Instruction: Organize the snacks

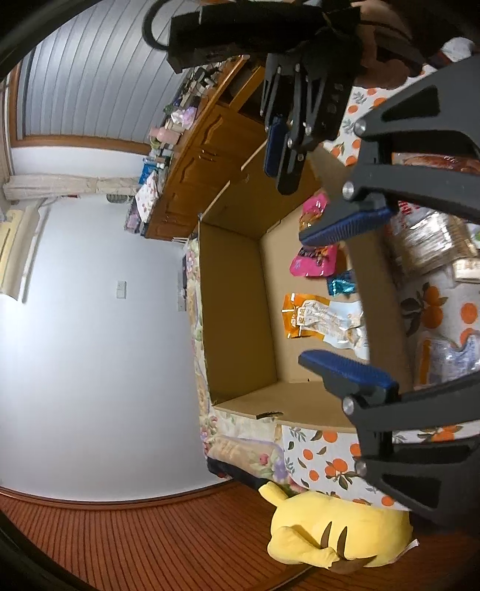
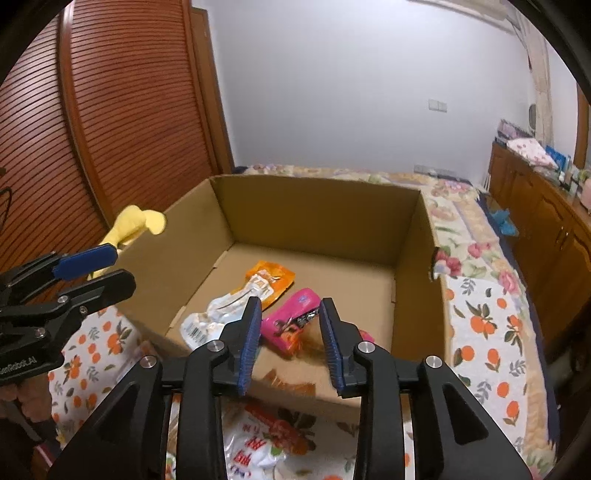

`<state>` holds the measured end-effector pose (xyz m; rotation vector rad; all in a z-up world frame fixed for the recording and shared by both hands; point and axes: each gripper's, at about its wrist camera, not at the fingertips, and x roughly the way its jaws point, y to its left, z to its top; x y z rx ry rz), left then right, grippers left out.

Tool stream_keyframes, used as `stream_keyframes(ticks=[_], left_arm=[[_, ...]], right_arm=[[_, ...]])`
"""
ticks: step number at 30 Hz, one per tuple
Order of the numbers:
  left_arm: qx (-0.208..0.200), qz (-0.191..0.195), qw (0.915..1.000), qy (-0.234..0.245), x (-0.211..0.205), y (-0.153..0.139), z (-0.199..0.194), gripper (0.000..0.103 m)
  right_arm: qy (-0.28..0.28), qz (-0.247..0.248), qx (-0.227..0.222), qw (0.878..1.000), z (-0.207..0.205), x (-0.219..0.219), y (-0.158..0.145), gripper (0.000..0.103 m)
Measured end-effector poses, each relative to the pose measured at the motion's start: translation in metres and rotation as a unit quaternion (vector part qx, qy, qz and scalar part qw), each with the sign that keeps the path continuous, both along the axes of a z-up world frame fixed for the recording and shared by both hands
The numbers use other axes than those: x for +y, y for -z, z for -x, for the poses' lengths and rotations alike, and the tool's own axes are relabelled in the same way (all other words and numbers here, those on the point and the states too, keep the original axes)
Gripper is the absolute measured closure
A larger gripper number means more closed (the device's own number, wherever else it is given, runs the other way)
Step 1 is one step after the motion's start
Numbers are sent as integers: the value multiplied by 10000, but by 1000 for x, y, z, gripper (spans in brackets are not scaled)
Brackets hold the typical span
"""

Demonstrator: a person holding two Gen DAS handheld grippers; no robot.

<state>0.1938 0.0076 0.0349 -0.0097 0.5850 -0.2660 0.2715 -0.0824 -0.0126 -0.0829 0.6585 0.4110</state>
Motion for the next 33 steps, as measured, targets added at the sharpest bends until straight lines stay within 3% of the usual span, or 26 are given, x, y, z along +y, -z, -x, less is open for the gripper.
stream_keyframes(ticks=[4, 10, 21, 33], left_arm=[[-86, 54, 9998, 151, -1, -1, 26, 34], [-56, 53, 9993, 354, -6, 8, 59, 33], [199, -49, 9987, 472, -22, 44, 84, 33], [460, 85, 9982, 372, -15, 76, 95, 33]], right_arm=[[-127, -143, -145, 9997, 37, -12, -9, 59], [-227, -175, -41, 9996, 77, -25, 4, 49], [-111, -63, 580, 9982, 108, -36, 67, 48], [-135, 409, 783, 9960, 116, 2, 103, 46]])
